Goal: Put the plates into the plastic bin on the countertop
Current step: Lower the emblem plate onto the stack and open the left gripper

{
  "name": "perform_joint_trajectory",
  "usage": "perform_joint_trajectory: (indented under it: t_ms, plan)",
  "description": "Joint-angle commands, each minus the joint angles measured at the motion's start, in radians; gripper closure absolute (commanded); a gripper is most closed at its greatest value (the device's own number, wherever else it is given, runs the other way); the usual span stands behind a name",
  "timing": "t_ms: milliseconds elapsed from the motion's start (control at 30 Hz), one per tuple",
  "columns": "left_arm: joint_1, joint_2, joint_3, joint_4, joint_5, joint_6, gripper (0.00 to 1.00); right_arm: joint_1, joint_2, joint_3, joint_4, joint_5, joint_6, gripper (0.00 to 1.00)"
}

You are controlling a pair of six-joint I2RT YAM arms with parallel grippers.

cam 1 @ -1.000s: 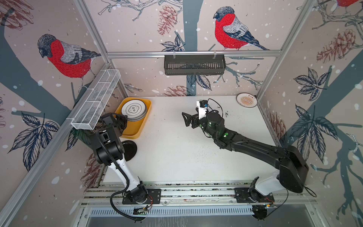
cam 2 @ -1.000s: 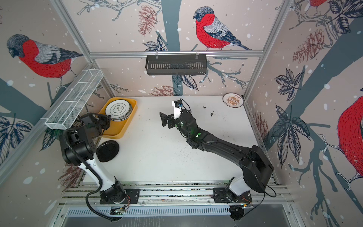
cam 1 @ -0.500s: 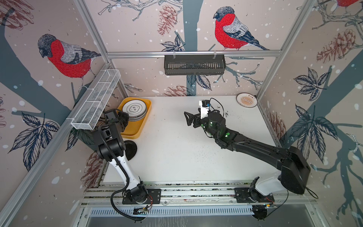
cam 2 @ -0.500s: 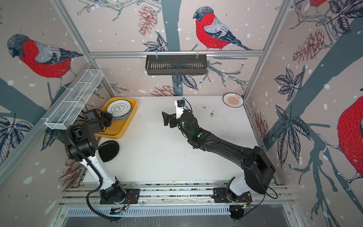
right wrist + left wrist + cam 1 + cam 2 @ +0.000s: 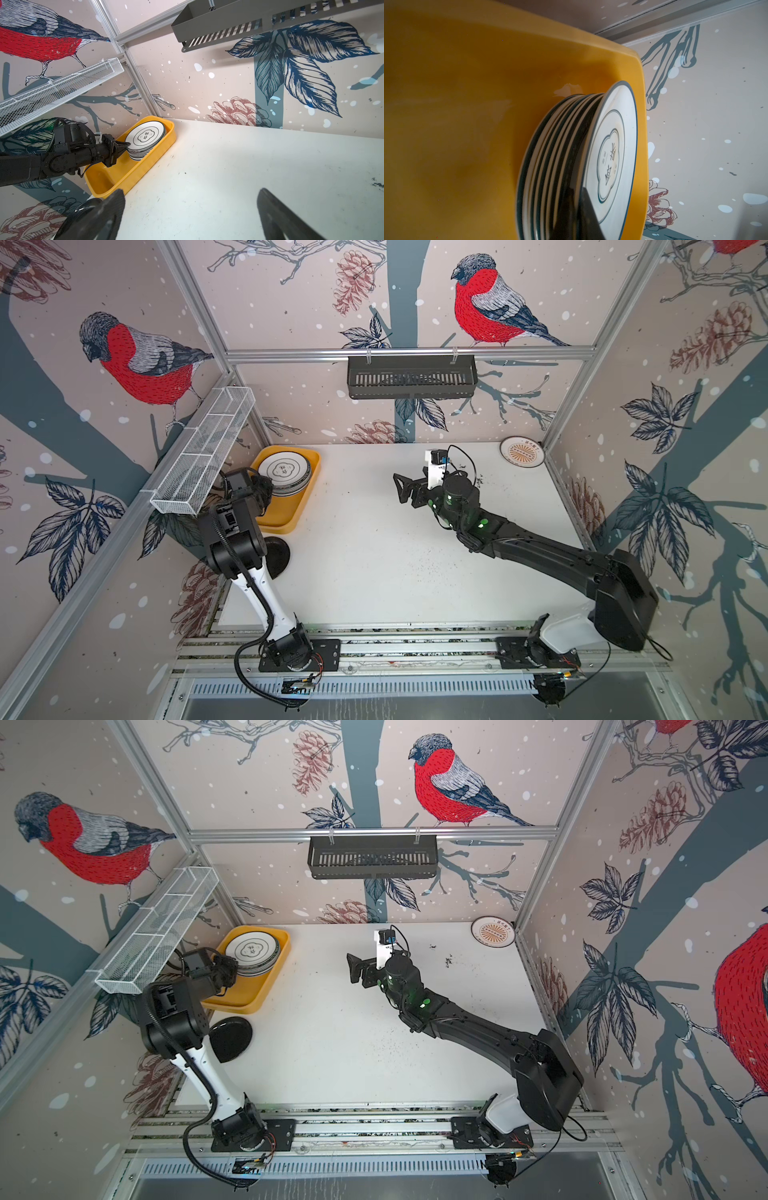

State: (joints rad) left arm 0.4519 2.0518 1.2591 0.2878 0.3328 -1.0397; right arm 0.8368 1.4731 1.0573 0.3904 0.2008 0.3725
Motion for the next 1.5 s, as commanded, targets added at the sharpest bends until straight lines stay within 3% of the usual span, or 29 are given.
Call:
perform_joint_trajectory:
  t_ms: [0,567,1467]
  plan:
    - [-0.006,0.005,0.009,0.0,-0.019,0.024,0.95,-0.001,0.003,0.002,0.006,-0.004,0.018,0.0]
    - [-0.014,-0.008,0.012,-0.015,-0.032,0.047,0.93,-0.014,0.021,0.026,-0.012,-0.023,0.021,0.0]
    - [-0.015,-0.06,0.001,-0.039,-0.011,0.082,0.65,-0.013,-0.014,-0.02,0.01,-0.021,0.049,0.0]
